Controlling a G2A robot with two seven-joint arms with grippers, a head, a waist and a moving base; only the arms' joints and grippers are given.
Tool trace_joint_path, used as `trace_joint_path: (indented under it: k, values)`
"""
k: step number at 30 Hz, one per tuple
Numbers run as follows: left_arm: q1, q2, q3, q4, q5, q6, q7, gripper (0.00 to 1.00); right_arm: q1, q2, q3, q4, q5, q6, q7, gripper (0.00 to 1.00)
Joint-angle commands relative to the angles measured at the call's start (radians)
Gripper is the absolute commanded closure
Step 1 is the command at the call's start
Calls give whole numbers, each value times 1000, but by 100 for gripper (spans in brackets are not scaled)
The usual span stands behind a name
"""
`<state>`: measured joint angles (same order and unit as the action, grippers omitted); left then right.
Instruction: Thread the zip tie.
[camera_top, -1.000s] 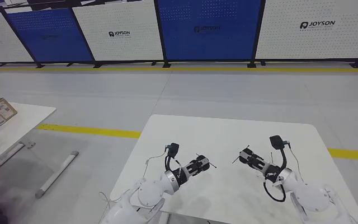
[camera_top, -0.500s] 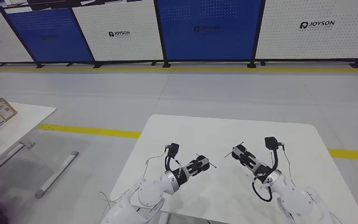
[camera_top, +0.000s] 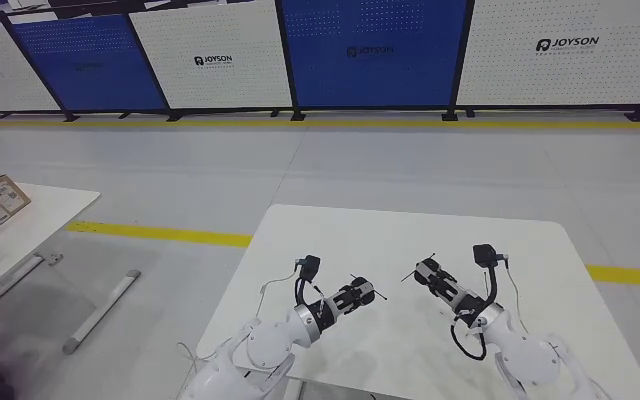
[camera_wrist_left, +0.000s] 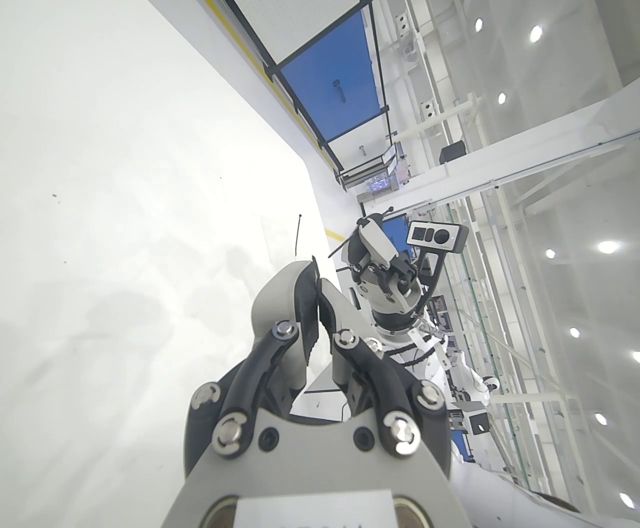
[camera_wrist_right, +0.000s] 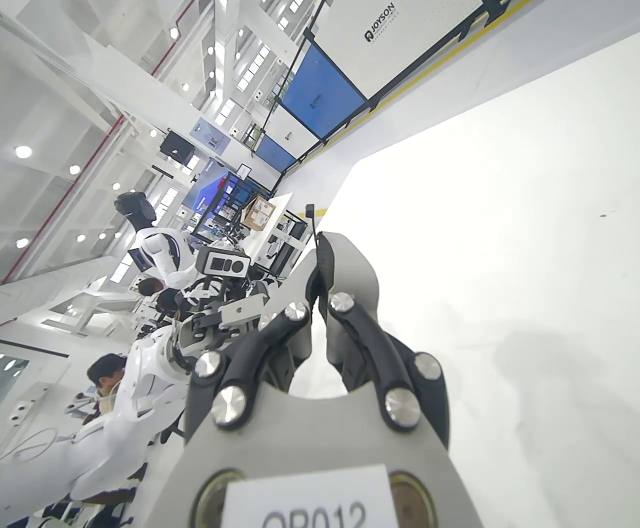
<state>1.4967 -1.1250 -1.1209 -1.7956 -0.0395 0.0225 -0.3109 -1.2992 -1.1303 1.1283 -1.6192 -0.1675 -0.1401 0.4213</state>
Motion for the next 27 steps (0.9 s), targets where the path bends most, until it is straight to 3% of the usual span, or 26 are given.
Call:
trace_joint_path:
  k: [1, 7, 12, 21, 22, 24, 27]
  values:
    - [-2, 0, 0, 0, 6, 0, 6, 100, 0, 0, 0, 0, 0, 0, 0, 100]
    - [-40, -7, 50, -2, 78, 49, 19, 100, 0, 0, 0, 0, 0, 0, 0, 100]
    - [-85, -19, 107, 41, 99, 82, 15, 100, 0, 0, 0, 0, 0, 0, 0, 100]
    - [-85, -19, 107, 41, 99, 82, 15, 100, 0, 0, 0, 0, 0, 0, 0, 100]
    - [-85, -19, 105, 42, 97, 83, 23, 100, 0, 0, 0, 0, 0, 0, 0, 100]
    - [-82, -28, 102, 46, 58, 104, 113, 100, -4, -1, 0, -2, -1, 1, -9, 100]
    - [-102, -42, 109, 61, -6, 124, 186, 100, -28, -2, 9, -11, -17, -6, -61, 100]
